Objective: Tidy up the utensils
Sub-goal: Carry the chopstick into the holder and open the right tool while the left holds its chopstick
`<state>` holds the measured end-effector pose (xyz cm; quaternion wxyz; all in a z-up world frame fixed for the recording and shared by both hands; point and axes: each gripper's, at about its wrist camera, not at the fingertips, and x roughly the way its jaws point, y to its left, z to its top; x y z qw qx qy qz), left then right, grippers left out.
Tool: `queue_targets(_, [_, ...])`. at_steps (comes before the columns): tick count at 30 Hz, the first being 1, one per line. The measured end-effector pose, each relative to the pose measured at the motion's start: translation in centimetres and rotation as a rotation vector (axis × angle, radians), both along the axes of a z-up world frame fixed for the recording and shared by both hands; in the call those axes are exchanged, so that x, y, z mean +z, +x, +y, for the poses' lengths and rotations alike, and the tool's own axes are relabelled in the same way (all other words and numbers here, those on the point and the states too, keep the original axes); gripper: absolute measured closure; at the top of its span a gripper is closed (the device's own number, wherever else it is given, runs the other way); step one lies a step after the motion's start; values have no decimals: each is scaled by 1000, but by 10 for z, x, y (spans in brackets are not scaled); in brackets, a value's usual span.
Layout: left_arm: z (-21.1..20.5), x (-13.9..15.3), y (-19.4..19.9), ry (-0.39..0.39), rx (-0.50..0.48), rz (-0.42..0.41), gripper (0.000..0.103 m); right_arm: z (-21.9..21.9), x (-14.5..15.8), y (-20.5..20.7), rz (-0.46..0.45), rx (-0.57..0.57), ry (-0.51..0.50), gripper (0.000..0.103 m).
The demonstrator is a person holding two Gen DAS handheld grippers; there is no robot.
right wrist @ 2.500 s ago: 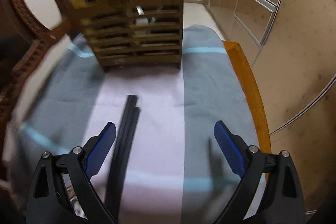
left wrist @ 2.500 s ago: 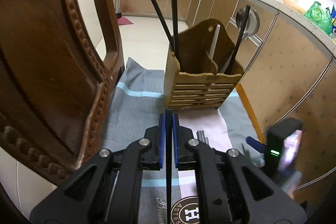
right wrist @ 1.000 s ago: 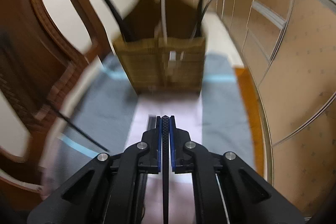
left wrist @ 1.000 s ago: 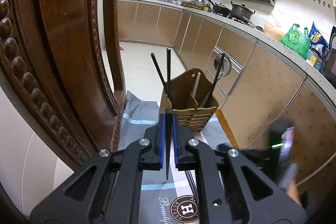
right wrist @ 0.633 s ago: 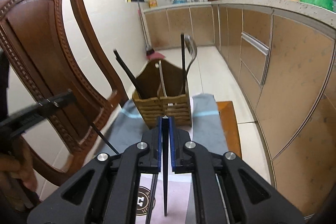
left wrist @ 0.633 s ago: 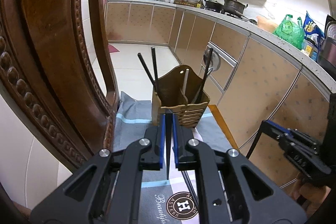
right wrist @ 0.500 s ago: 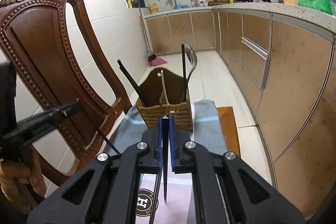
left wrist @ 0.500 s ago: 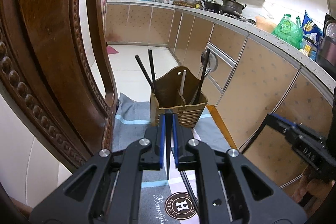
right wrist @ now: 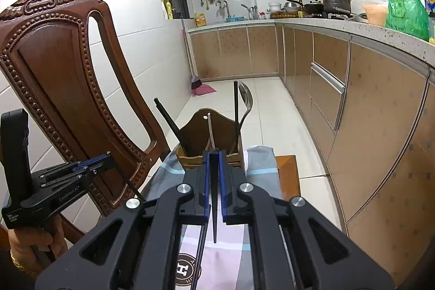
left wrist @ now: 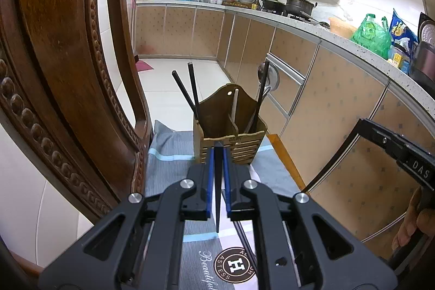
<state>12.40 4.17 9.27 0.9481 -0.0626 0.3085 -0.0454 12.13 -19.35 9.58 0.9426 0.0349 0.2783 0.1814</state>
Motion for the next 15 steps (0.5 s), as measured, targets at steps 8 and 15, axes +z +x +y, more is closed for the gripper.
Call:
queue_targets(8, [7, 2, 0, -12, 12, -5, 96, 8, 8, 3, -8, 22, -16, 96])
queue_targets(15, [22, 3, 1, -39, 35, -9, 96, 27, 70, 39, -121, 13, -37, 96])
